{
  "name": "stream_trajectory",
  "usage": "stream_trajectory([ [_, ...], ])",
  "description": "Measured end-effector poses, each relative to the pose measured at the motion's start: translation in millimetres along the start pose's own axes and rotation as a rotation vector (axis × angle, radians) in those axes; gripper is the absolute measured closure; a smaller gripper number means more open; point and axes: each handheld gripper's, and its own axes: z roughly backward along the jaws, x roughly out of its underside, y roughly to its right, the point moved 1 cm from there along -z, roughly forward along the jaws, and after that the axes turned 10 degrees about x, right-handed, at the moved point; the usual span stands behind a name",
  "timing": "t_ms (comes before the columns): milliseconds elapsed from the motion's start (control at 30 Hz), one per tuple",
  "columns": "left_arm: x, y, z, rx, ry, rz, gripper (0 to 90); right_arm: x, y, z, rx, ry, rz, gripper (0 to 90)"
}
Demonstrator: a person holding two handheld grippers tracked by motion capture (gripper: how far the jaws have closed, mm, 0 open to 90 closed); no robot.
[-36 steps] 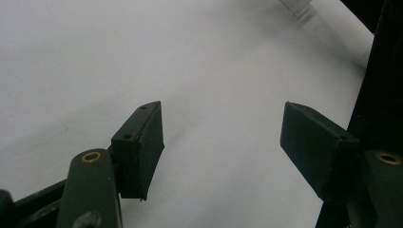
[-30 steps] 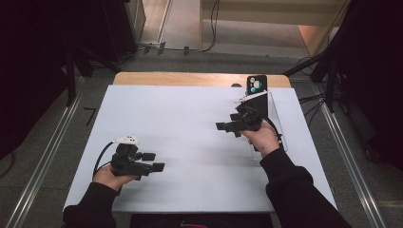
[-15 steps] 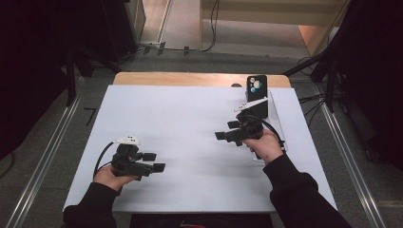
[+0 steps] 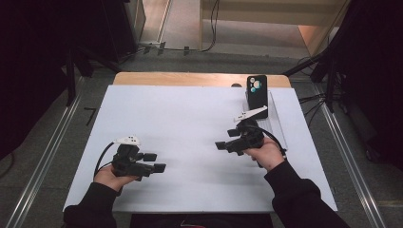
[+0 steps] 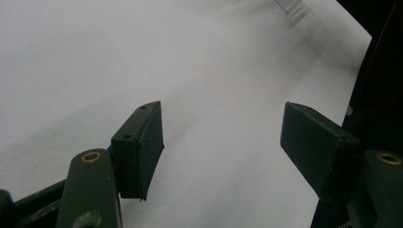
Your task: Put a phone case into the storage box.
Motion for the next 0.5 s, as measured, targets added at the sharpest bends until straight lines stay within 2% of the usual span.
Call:
stream_trajectory([
  [500, 0.3, 3.4, -1.6, 0.010, -0.011, -0.011, 31.0, 20.7, -6.8, 5.1, -0.013, -0.015, 0.027, 19.3],
])
